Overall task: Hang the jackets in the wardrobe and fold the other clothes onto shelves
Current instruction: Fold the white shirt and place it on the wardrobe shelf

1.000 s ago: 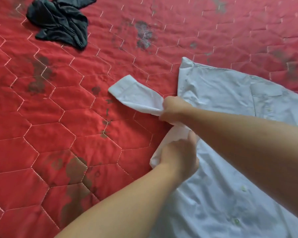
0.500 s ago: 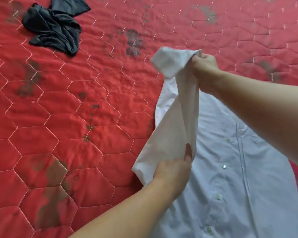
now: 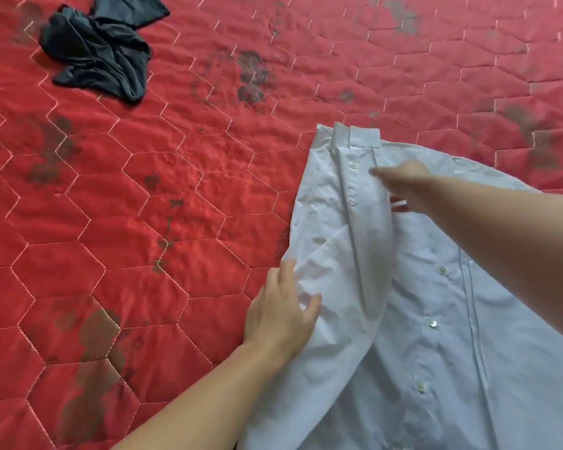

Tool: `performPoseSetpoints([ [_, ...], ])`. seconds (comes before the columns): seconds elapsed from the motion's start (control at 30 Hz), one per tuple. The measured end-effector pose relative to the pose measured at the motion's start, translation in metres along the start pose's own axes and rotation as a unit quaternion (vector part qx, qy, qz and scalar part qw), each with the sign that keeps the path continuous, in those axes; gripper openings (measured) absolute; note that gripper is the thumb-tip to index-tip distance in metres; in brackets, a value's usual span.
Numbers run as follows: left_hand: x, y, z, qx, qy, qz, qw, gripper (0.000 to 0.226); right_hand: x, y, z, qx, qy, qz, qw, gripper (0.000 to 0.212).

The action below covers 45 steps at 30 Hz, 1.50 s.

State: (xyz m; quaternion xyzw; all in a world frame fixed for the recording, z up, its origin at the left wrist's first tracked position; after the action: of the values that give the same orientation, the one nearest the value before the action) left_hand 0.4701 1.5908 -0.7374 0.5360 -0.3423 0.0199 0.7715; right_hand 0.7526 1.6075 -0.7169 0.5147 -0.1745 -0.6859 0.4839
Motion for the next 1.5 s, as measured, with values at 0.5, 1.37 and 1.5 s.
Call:
performPoseSetpoints([
  [0.5, -0.072, 0.014, 0.013, 0.099, 0.163, 0.159, 0.969, 0.050, 0.018, -0.006, -0.017, 0.097, 0.077, 0.059, 0.991, 0.028],
  [1.37, -0.078, 0.041, 0.004, -0.107, 0.016, -0.234, 0.966, 0.054, 0.031, -0.085, 0.085, -0.005, 0.487, 0.330, 0.809, 0.071],
  [1.5, -0.070, 0.048, 0.005, -0.055, -0.048, -0.231, 0.970, 0.046, 0.053, -0.085, 0.115, 0.001, 0.467, 0.323, 0.824, 0.084],
])
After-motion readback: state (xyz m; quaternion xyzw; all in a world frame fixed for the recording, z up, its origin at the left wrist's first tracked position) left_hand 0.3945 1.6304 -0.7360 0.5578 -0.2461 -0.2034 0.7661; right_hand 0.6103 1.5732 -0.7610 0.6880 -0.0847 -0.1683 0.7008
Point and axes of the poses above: each hand's wrist, its own z-axis away from the middle knuckle, its own y-axis out of the back of the hand, x = y × z, the point moved 4 cm from there along -z, towards the middle knuckle, and after that the axes turned 12 degrees about x, right-handed, at the moved point
